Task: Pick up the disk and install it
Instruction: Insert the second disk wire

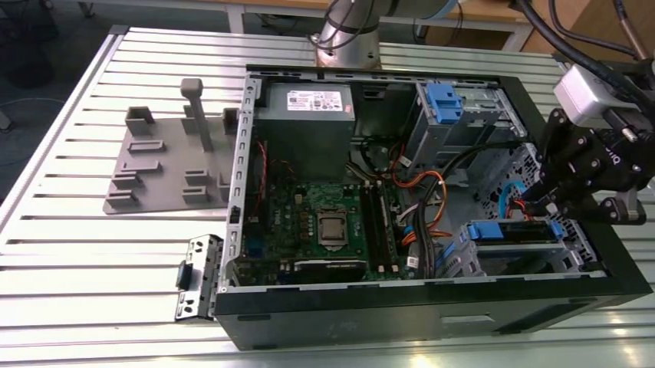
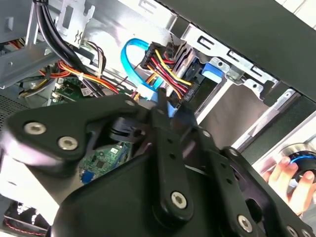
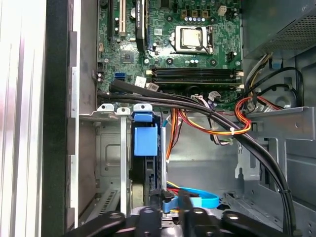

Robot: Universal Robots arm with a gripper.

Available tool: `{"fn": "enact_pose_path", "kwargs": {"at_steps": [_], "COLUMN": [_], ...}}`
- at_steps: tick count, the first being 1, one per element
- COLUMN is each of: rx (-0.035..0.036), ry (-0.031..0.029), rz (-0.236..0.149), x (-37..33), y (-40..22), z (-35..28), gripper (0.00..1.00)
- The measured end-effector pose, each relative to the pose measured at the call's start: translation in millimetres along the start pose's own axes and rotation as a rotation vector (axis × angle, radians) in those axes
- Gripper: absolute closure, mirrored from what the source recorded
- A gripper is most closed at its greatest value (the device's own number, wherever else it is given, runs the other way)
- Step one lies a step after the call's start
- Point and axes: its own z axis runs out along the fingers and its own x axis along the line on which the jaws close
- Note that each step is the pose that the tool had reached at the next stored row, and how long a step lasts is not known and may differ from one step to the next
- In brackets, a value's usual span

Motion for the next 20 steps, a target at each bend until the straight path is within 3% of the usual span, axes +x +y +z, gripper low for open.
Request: {"fn": "enact_pose_path", "kwargs": {"at_steps": [4,11,20], "rx": [0.0,0.0,-0.0005], "ry": [0.0035,0.0082,0.0071], "rz": [0.0,0.0,-0.008], "x": [0.0,0.4,13.5], "y": [0.0,0.3,9.3], "z": [0.0,-0.1,1.3], "gripper": [0.84,0.84,0.84]}}
